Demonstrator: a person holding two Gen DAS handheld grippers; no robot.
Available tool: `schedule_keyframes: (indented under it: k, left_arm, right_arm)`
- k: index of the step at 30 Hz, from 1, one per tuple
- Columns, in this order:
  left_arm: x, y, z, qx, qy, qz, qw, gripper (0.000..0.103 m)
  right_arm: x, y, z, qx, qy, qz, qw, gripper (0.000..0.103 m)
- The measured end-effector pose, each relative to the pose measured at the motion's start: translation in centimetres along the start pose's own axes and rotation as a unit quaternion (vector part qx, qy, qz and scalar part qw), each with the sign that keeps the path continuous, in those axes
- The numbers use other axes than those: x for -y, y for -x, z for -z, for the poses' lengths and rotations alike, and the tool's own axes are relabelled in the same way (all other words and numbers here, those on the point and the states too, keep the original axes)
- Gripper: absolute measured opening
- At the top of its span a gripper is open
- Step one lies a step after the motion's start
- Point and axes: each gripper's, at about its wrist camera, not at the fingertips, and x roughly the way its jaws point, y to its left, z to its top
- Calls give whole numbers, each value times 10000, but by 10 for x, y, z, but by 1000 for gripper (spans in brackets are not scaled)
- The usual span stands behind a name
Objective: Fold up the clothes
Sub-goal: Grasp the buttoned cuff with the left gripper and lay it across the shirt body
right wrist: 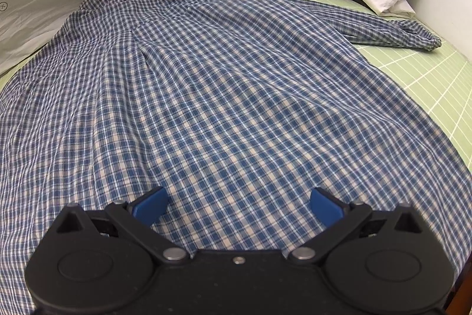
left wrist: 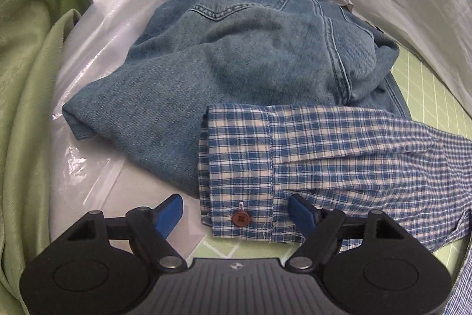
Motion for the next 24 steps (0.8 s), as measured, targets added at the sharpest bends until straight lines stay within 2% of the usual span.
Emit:
schedule_keyframes:
  k: [8,9,14,19,24]
  left_arm:
    - [10,-6,3,-13,-94,-106,9999,77]
    - [11,-6,3,-8,-84,-83,9999,73]
    - [19,-4,7,30,117,106,9999,37]
    - [31,8,13,116,-6,32,9999,28]
    - [31,41,22,363,242,534,9976,24]
  right_arm:
    - [-1,-1,0,10,-47,35,10000,103]
    - [-1,-1,0,14,-46,35,10000,103]
    - [-1,-1,0,39,-35,26,10000,103]
    - [-1,0,1,75,7,-9,10000,103]
    - [0,0,2,136,73,-67,9999,103]
